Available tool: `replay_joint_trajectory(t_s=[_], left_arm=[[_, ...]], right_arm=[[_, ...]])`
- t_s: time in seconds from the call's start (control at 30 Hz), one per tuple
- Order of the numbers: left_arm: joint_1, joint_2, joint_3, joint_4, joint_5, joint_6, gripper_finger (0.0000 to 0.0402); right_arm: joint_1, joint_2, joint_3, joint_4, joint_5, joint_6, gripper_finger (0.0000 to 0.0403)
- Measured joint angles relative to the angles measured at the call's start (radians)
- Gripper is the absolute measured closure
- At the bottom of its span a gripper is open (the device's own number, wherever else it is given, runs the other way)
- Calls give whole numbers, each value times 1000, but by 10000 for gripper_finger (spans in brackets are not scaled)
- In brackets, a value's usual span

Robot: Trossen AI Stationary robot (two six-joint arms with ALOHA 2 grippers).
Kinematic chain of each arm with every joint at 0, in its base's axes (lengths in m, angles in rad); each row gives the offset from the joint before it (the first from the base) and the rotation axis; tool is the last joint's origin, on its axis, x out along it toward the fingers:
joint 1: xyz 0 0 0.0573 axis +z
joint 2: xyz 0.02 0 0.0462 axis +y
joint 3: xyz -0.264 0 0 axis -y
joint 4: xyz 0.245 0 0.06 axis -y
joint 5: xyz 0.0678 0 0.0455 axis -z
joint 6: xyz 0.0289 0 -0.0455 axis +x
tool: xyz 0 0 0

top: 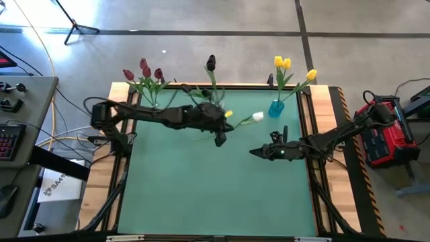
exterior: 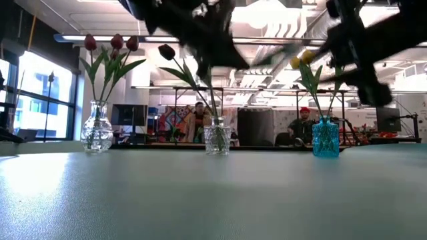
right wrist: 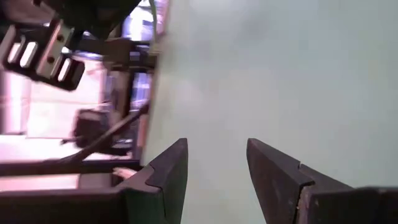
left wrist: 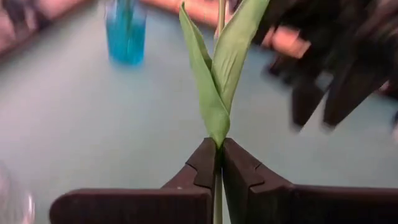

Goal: Sort flowers into vase by color
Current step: Put the white tulip into the right transparent vase

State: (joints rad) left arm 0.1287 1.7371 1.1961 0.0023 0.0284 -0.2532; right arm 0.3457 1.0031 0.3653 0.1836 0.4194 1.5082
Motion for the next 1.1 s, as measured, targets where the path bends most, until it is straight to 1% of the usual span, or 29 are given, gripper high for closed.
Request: replay_joint_trajectory(t_s=[0.1, 0.27, 0.33, 0.43, 0.57, 0.7, 0.87, 0.97, 1.1], left_arm=[[-2, -55, 0, 96, 26, 12, 401], [-2, -105, 2, 318, 113, -12, 401], [-2, -104, 3, 386, 141, -30, 401], [-2, -100, 2, 453, 177, -68, 401], [-2, -103, 2, 476, 180, -76, 401], [-2, -101, 2, 491, 180, -77, 401], [-1, -103, 2, 497, 179, -77, 401], [-1, -105, 3, 506, 177, -78, 401], [-1, -107, 4, 506, 183, -79, 401]], right_arm=[[-21, 0, 0, 148, 28, -150, 247], [-75, 0, 0, 470, 83, -511, 246], [-92, -1, 7, 548, 88, -633, 242], [-111, -1, 65, 525, 84, -747, 232], [-140, 21, 182, 372, 72, -821, 217], [-176, 42, 279, 257, 105, -885, 206], [-213, 47, 337, 231, 91, -926, 203], [-232, 47, 357, 229, 64, -945, 203], [-255, 47, 364, 232, -31, -952, 210]])
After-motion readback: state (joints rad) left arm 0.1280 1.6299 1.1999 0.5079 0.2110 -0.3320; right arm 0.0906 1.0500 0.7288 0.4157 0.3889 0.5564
